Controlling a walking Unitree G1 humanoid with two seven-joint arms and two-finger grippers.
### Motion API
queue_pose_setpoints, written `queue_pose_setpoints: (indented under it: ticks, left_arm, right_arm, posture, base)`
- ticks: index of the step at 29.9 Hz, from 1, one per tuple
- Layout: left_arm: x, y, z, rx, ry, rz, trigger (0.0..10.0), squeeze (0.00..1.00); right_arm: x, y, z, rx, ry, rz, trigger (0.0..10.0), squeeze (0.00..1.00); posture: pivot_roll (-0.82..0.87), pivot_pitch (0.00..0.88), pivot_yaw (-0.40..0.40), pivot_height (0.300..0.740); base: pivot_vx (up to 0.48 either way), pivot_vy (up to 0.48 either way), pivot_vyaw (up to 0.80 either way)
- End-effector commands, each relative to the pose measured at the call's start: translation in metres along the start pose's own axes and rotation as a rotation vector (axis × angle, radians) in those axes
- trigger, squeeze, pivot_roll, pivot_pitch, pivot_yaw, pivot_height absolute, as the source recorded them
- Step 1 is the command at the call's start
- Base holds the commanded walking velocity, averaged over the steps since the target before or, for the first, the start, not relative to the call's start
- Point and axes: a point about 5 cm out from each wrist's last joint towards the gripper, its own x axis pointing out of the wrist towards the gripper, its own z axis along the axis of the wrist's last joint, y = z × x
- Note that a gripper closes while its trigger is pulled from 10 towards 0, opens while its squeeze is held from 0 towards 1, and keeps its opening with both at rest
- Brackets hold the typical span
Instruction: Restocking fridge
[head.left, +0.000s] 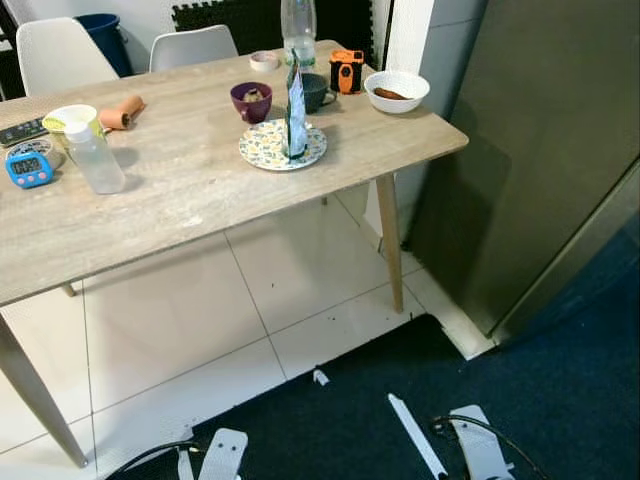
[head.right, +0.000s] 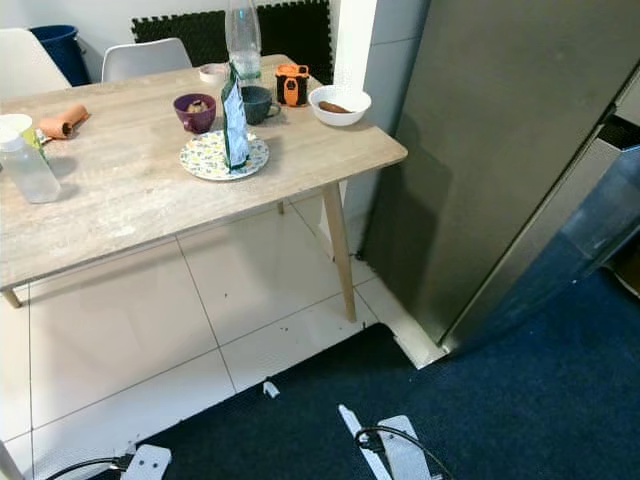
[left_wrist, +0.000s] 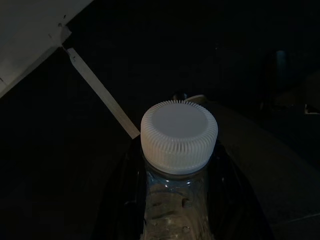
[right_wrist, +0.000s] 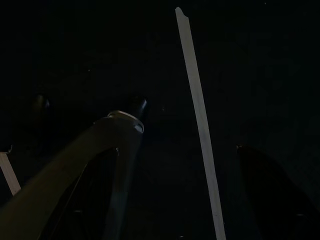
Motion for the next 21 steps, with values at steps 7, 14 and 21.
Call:
queue_pose_setpoints:
  ticks: [7, 14, 21]
  left_arm:
    - [0.0013, -0.0296, -0.0146, -0.025, 0.058, -0.123, 10.0, 0.0]
    - [0.0012, -0.0292, -0.0149, -0.026, 0.061, -0.125, 10.0, 0.0]
    - [0.0013, -0.0297, -0.0149, -0.029, 0.06, -0.128, 10.0, 0.0]
  right_arm:
    - [-0.0012, -0.0006, -0.0065, -0.002, 0.016, 0.001, 10.0, 0.0]
    - [-0.0013, -0.0006, -0.0075, 0.0, 0.019, 0.0, 10.0, 0.0]
    - [-0.0015, -0.0006, -0.0086, 0.006, 0.02, 0.0, 10.0, 0.0]
  posture:
    - [-0.02, 0.12, -0.049, 0.74]
    - [-0.03, 0.124, -0.047, 0.74]
    - [-0.03, 0.129, -0.045, 0.74]
  base:
    - [0.0, -0.446, 0.0]
    - [0.0, -0.45, 0.0]
    - [0.0, -0.45, 0.0]
